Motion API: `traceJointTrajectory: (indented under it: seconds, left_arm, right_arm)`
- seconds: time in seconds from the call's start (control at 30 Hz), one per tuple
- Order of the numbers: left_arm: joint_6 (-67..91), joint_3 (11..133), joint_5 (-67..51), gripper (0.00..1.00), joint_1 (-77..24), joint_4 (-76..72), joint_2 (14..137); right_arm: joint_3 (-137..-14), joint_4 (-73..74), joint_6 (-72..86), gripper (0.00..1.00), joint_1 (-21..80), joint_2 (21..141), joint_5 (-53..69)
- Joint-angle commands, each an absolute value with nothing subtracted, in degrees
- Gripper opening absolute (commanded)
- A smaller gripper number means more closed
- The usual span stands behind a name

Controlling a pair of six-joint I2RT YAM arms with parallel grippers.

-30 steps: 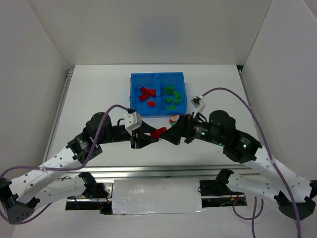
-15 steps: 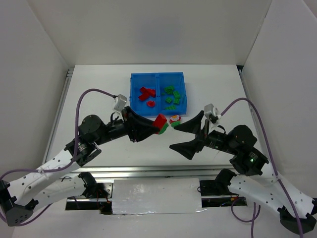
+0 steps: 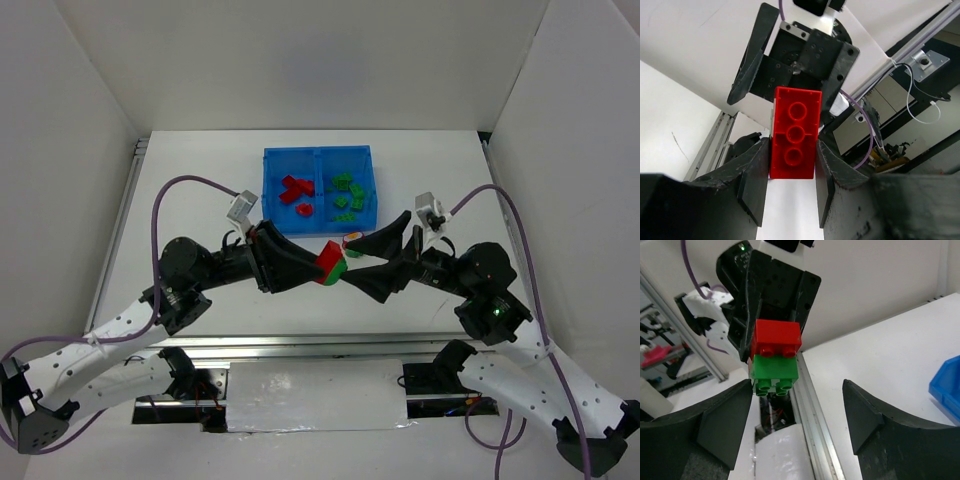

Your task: Sort the legos into containers by color

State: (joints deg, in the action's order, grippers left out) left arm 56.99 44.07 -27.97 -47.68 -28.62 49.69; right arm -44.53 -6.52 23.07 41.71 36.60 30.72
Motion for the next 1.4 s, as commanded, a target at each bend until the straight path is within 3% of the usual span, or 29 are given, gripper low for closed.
traceJointTrajectory:
  seconds: [0.0,0.3,0.63,0.8,0.83,0.87,0.97,1.03,1.07,1.1,1.13,1.37]
  left_arm:
    - [55.64,44.47,-30.94,0.0,-47.72,-34.63,48.17]
    - [53.7,44.91,-30.85,0.0,-47.81,-33.31,47.81]
    - [51.94,45.61,-31.2,0.0,-47.72,-33.4,47.46]
    - [51.68,45.7,-31.03,0.0,-47.72,-32.96,47.64]
    - [51.59,45.79,-30.85,0.0,-47.72,-32.96,47.64]
    - [51.24,45.79,-30.68,0.0,-47.72,-32.78,47.64]
    - [50.63,46.05,-29.97,0.0,-47.72,-31.73,47.46]
    - [49.4,46.58,-28.05,0.33,-47.73,-28.93,46.94]
    - [48.35,46.93,-27.25,0.66,-47.81,-27.0,46.41]
    - [47.64,46.93,-26.72,0.87,-47.73,-26.29,46.41]
    - [47.03,47.28,-26.46,0.99,-47.72,-25.67,45.88]
    - [35.08,54.31,-26.72,0.98,-47.72,-12.23,46.67]
  right_arm:
    - [-46.06,-13.17,28.99,0.79,38.42,37.0,34.8]
    - [-43.24,-28.81,41.74,0.7,37.09,40.43,45.61]
    - [-41.4,-33.92,45.7,0.6,37.18,43.33,46.14]
    - [-41.57,-35.68,46.76,0.39,37.62,44.21,47.19]
    - [-41.57,-36.03,46.84,0.3,37.7,44.38,47.46]
    - [-41.57,-36.3,47.11,0.06,37.88,44.3,47.46]
    - [-41.22,-36.21,46.76,0.04,37.97,43.68,47.29]
    - [-41.13,-34.99,45.8,0.01,38.06,43.16,47.2]
    - [-41.13,-32.89,45.36,0.0,37.97,42.81,46.76]
    - [-41.39,-32.87,44.66,0.0,37.97,42.72,46.76]
    - [-42.27,-29.3,42.73,0.0,37.97,42.54,45.89]
    - [-48.51,-12.05,35.07,0.0,37.97,43.42,44.47]
